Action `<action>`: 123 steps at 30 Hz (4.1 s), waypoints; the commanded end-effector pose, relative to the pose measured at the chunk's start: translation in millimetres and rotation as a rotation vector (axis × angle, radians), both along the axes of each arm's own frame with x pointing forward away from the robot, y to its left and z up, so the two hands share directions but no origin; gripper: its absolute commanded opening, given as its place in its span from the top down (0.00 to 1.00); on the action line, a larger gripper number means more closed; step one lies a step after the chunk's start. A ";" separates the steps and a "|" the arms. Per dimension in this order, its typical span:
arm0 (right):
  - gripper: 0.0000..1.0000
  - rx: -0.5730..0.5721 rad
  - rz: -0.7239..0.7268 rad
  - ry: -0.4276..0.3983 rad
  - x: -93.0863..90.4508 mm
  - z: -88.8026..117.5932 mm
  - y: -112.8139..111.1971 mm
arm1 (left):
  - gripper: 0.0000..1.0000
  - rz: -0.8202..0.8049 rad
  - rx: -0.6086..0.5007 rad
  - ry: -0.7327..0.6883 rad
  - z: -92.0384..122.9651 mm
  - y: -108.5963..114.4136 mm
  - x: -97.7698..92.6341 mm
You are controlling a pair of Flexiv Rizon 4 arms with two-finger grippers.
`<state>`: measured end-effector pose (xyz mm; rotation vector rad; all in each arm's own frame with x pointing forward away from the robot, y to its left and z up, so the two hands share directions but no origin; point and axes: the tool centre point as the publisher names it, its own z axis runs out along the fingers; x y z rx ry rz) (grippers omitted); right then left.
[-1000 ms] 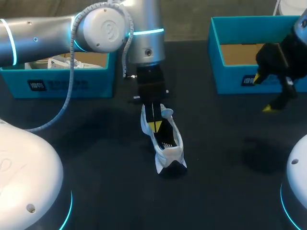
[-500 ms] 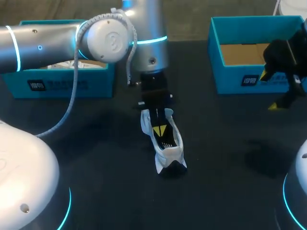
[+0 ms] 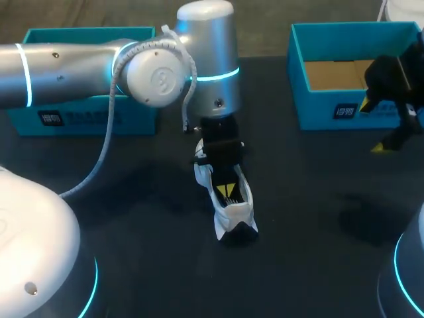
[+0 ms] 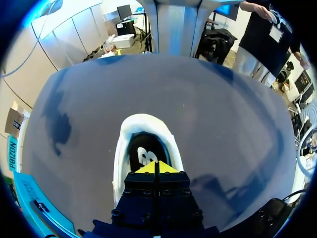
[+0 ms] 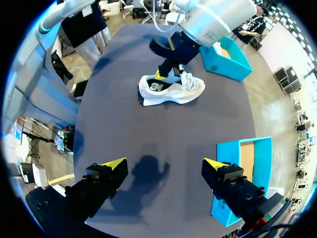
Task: Take the shoe out of the shoebox, open the shoe tongue, remove and reinsert the insole, then place the shoe into the shoebox
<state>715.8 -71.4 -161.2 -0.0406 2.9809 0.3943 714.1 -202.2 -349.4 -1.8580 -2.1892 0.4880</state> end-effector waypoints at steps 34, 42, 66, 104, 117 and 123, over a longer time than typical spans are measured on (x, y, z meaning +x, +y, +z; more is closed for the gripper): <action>0.00 -0.001 0.000 0.001 0.3 -0.8 0.6 | 1.00 0.090 -0.015 -0.085 -46.8 -23.7 -15.8; 0.00 -0.001 0.000 0.001 0.3 -0.8 0.6 | 1.00 0.120 -0.010 -0.079 -59.9 -24.7 -15.1; 0.00 -0.001 0.000 0.001 0.3 -0.8 0.6 | 1.00 0.162 -0.016 -0.324 5.4 -8.8 6.4; 0.00 -0.001 0.000 0.001 0.3 -0.8 0.6 | 0.00 0.219 0.203 -0.493 -4.5 -5.4 37.1; 0.00 -0.001 0.000 0.001 0.3 -0.8 0.6 | 0.00 0.210 0.195 -0.499 5.0 -4.1 27.9; 0.00 -0.001 -0.010 -0.005 -0.7 6.6 -6.3 | 0.00 0.208 0.197 -0.492 3.2 -2.0 28.7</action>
